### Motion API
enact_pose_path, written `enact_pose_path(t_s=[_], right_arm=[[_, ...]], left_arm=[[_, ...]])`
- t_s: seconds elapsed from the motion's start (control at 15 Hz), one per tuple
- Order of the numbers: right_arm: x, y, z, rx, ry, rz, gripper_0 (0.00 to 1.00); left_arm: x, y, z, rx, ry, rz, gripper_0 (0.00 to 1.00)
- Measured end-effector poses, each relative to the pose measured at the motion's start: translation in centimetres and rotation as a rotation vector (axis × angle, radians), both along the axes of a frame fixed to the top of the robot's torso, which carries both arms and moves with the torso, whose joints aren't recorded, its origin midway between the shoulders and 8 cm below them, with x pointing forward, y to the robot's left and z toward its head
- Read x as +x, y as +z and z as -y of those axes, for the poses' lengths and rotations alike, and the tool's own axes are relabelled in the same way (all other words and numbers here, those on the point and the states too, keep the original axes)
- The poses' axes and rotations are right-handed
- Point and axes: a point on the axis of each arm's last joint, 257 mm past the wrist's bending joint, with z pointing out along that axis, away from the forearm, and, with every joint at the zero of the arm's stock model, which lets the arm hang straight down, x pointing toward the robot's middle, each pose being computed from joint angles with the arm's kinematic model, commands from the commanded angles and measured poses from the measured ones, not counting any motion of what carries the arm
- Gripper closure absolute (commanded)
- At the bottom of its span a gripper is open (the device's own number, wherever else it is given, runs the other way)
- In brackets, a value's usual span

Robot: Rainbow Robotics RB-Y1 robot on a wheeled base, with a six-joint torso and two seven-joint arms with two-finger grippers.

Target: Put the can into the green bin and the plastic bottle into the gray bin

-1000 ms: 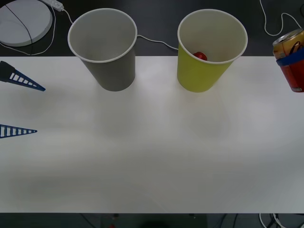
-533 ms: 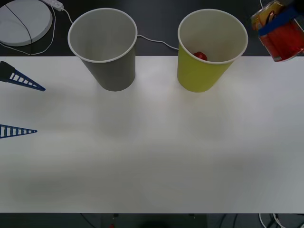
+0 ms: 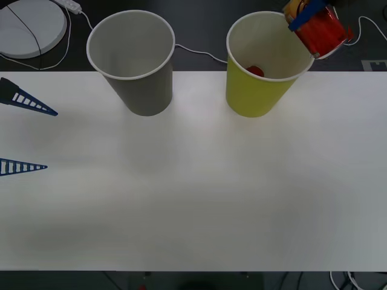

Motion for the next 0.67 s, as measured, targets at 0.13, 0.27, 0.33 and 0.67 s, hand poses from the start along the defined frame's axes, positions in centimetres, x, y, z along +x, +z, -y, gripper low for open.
enact_pose_path(t_s=[0.13, 0.27, 0.33, 0.67], right_arm=[[1.0, -0.3, -1.6, 0.004, 0.006, 0.005, 1.0], [2.2, -0.6, -2.5, -0.013, -0.002, 0.021, 1.0], [2.8, -0.6, -2.9, -0.021, -0.008, 0.03, 1.0], [3.8, -0.7, -3.6, -0.03, -0.016, 0.047, 0.07]], left_arm=[[0.0, 0.0, 0.0, 0.0, 0.0, 0.0, 0.0], [0.0, 0.0, 0.0, 0.0, 0.0, 0.0, 0.0], [0.0, 0.0, 0.0, 0.0, 0.0, 0.0, 0.0], [0.0, 0.0, 0.0, 0.0, 0.0, 0.0, 0.0]])
